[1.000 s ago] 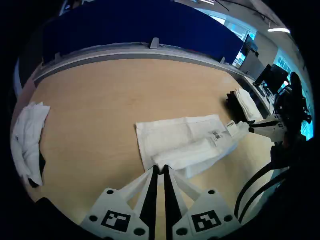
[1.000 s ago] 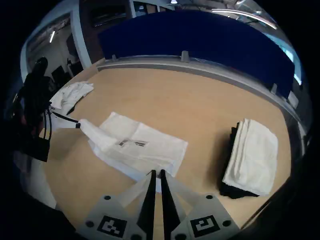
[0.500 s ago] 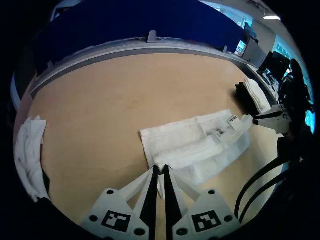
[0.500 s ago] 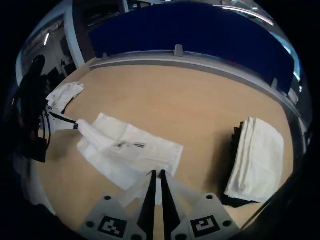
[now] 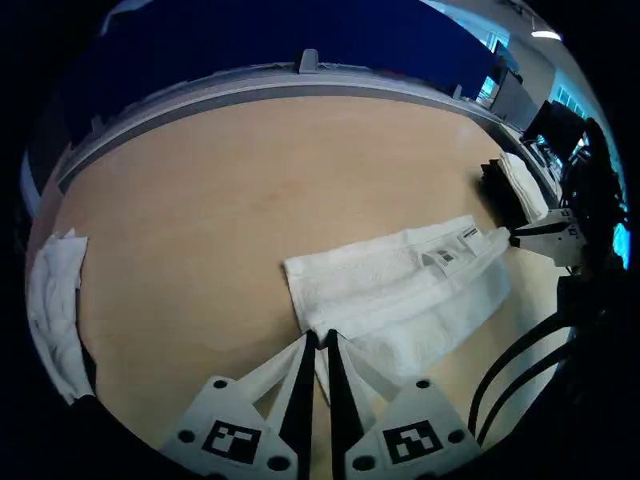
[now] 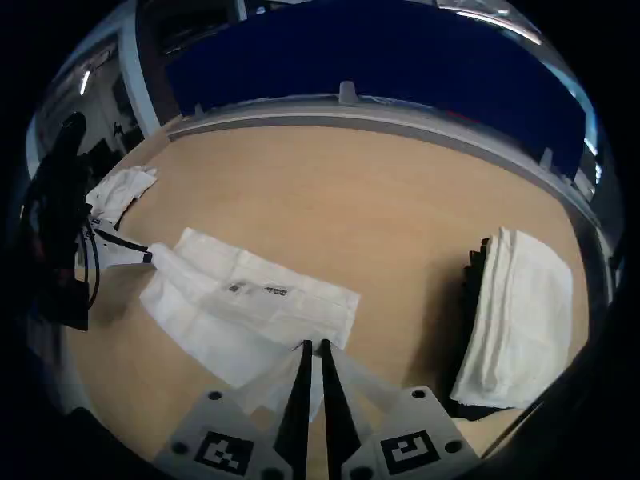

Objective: Fold towel

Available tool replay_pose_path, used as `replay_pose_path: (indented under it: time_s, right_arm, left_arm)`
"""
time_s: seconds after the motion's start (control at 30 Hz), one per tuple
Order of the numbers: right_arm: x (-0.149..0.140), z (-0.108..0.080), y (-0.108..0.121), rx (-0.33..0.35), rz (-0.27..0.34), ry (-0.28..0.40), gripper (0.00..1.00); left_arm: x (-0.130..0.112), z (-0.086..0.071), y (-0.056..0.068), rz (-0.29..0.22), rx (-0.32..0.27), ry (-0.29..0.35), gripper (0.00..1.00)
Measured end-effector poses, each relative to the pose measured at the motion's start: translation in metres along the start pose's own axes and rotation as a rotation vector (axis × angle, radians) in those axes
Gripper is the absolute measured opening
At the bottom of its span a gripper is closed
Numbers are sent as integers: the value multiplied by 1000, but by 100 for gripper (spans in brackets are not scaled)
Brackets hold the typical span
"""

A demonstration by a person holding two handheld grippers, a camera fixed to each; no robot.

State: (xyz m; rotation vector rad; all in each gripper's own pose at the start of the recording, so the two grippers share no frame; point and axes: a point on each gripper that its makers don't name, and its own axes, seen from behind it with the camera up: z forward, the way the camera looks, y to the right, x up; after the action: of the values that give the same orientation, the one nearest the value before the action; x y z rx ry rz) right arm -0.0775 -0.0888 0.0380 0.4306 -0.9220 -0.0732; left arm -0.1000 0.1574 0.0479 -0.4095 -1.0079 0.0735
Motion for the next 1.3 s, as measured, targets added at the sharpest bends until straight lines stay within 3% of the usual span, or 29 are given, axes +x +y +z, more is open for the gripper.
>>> replay_pose_path:
  time_s: [0.3, 0.47, 0.6, 0.7, 0.77, 0.87, 1.03, 1.3]
  right_arm:
    - [-1, 10, 4, -24, -5, -3, 10]
    - [3, 13, 8, -41, 6, 1, 13]
    - [2, 15, 13, -63, 1, 1, 28]
    - [0, 17, 14, -64, -13, -3, 33]
    - [0, 18, 15, -70, -17, 2, 44]
    - [1, 20, 19, -88, -23, 11, 59]
    - [4, 24, 26, -115, -31, 22, 67]
    - [12, 27, 32, -140, -48, 31, 82]
  left_arm:
    - [3, 10, -8, 13, 29, -8, 15]
    - [3, 13, -11, 18, 35, -17, 28]
    - [3, 15, -14, 14, 34, -18, 41]
    - [3, 16, -18, 14, 41, -12, 48]
    - [3, 16, -20, 15, 48, -9, 52]
    - [3, 16, -24, 17, 60, -10, 66]
    - [6, 16, -30, 15, 80, -15, 80]
    - [18, 16, -37, 5, 102, 5, 88]
